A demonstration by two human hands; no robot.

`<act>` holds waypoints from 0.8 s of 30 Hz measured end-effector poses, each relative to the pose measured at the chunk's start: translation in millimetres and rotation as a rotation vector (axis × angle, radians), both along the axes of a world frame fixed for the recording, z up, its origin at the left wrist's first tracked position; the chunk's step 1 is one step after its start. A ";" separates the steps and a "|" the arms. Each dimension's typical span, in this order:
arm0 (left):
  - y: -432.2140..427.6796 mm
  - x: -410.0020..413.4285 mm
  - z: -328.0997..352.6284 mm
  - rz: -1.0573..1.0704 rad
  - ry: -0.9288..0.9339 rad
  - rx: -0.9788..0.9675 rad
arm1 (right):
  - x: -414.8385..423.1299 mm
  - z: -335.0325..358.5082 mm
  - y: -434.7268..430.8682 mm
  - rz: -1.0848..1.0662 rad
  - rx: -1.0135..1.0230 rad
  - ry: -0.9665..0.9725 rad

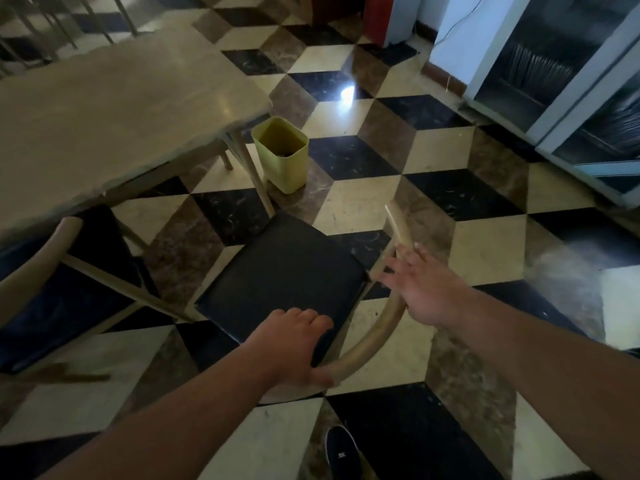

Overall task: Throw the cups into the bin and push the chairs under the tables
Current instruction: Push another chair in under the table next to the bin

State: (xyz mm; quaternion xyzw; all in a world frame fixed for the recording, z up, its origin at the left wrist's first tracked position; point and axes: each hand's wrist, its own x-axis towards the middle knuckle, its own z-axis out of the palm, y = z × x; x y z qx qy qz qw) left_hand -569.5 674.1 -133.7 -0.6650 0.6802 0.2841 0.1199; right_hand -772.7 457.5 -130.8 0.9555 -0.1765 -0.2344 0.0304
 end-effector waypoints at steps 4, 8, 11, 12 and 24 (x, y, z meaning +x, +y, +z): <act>3.3 -15.2 -19.3 -0.075 -0.050 0.142 | 9.3 -10.5 -3.6 0.075 0.036 0.119; 14.3 -8.4 -25.3 -0.061 -0.056 0.287 | 20.7 -21.6 10.6 0.113 0.058 0.178; 28.5 6.6 -24.7 -0.025 -0.039 0.293 | 33.1 -17.9 23.4 0.078 0.059 0.163; 34.7 13.8 -24.6 0.005 -0.032 0.284 | 38.5 -17.0 28.8 0.068 0.057 0.147; 108.0 130.4 -37.9 0.210 -0.138 0.064 | 138.3 -28.5 82.9 0.047 0.070 0.072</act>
